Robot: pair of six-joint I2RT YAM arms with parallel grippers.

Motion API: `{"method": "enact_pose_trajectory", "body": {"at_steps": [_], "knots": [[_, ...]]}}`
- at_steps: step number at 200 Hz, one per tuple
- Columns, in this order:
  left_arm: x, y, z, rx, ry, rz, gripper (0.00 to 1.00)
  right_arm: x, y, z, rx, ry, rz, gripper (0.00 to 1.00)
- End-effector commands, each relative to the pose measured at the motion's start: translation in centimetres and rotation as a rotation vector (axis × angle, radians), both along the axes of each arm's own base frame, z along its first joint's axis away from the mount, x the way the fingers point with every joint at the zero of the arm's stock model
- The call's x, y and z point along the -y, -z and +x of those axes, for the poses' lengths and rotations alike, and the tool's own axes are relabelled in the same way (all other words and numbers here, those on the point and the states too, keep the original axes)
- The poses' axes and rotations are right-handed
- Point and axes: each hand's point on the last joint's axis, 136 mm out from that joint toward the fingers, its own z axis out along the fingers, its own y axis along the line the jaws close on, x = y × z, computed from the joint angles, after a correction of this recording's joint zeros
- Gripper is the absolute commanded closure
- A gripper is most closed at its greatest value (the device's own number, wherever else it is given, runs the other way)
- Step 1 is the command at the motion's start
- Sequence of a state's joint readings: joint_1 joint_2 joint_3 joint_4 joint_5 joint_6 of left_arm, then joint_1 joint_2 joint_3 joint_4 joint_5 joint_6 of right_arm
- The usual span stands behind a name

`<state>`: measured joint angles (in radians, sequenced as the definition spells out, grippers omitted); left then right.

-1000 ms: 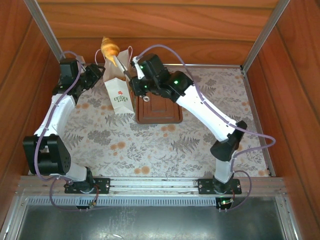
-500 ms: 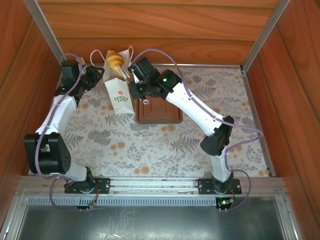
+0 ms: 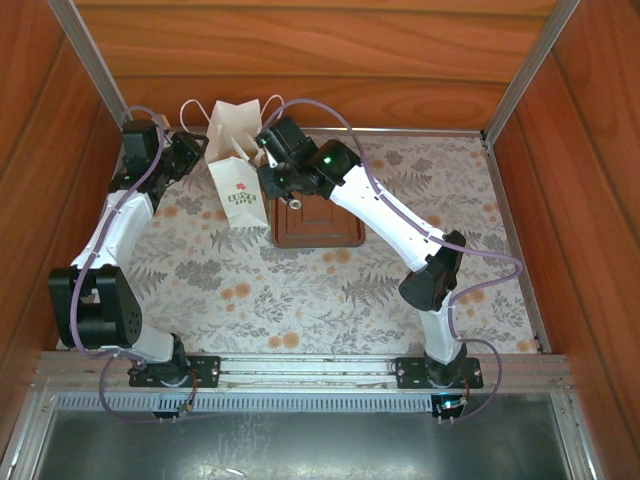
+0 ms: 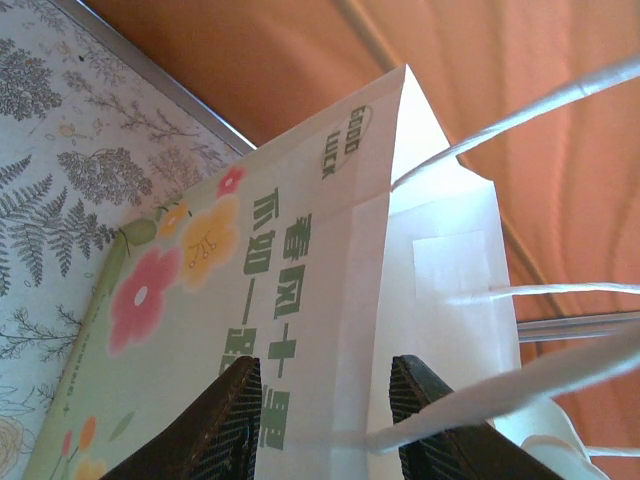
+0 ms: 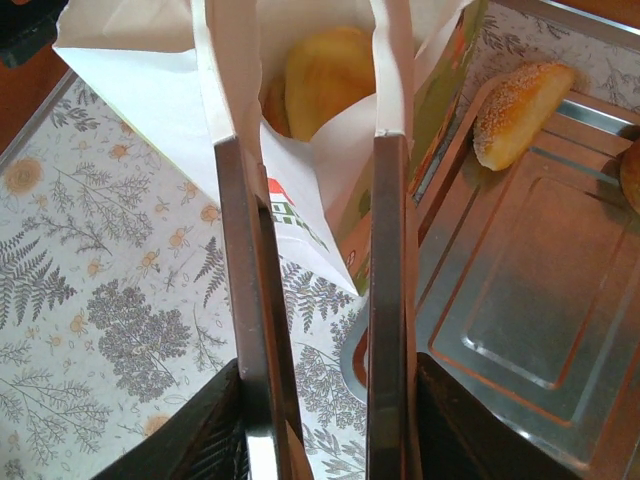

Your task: Place the fake bread into the paper bag

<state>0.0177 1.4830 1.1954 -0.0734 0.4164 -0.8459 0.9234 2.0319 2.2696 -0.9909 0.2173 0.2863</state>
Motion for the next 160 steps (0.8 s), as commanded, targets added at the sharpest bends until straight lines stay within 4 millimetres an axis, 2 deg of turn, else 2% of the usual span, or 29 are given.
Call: {"method": "enact_pose_trajectory", "body": {"at_steps": [1, 91, 126, 160], "knots": [[0.3, -0.1, 0.1, 0.011, 0.002, 0.002, 0.60, 0.0, -2.1, 0.2, 0.050, 0.005, 0.031, 0.57], [0.3, -0.7, -0.4, 0.026, 0.002, 0.006, 0.59, 0.0, -3.2, -0.2, 0.064, -0.007, 0.071, 0.57], [0.0, -1.3, -1.2, 0.038, -0.011, 0.021, 0.52, 0.3, -5.9, -0.5, 0.112, -0.027, 0.123, 0.57], [-0.3, -2.3, -2.4, 0.057, -0.024, 0.046, 0.43, 1.2, -9.6, -1.5, 0.159, -0.062, 0.201, 0.57]]}}
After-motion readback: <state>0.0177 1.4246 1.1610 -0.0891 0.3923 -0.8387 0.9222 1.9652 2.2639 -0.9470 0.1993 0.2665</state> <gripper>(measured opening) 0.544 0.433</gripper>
